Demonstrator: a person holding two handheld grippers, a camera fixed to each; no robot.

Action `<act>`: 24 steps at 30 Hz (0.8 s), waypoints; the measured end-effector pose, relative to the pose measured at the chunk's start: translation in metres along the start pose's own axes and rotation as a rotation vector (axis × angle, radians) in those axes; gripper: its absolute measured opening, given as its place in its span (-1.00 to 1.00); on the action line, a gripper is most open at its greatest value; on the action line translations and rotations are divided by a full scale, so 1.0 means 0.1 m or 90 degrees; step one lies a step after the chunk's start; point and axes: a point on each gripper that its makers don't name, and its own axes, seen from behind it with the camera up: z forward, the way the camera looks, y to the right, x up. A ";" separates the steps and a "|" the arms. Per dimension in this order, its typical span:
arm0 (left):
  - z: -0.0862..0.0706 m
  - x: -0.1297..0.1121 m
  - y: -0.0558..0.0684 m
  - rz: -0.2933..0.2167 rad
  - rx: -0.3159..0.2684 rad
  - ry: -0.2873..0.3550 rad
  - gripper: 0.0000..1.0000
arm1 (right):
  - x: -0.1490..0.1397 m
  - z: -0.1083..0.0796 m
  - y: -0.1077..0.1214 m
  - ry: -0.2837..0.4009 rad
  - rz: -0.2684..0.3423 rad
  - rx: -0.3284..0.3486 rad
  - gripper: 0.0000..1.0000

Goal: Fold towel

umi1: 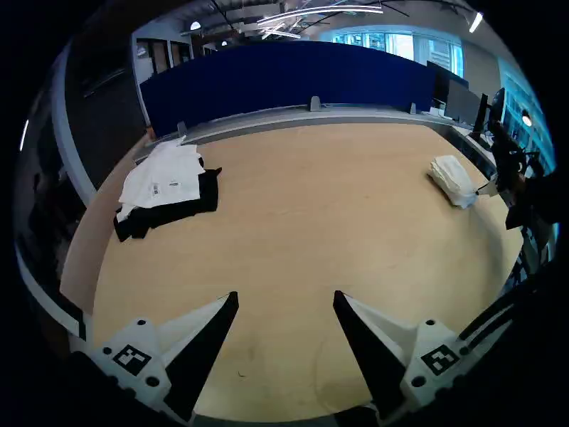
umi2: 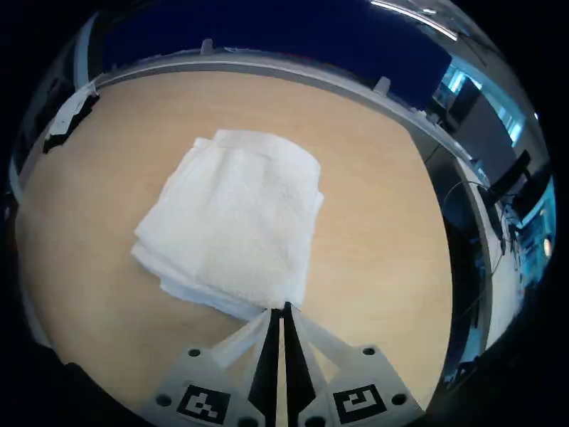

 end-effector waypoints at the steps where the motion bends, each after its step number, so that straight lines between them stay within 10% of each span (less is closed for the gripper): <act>1: 0.00 0.00 0.00 0.000 0.000 0.000 0.99 | 0.00 0.01 0.00 -0.001 0.001 -0.001 -0.92; 17: 0.00 -0.02 -0.02 0.001 0.001 0.000 0.99 | 0.00 0.06 0.05 -0.013 0.011 -0.023 -0.88; 24: -0.02 -0.03 -0.03 0.001 0.002 0.001 1.00 | -0.01 0.02 0.08 -0.008 0.018 -0.035 -0.47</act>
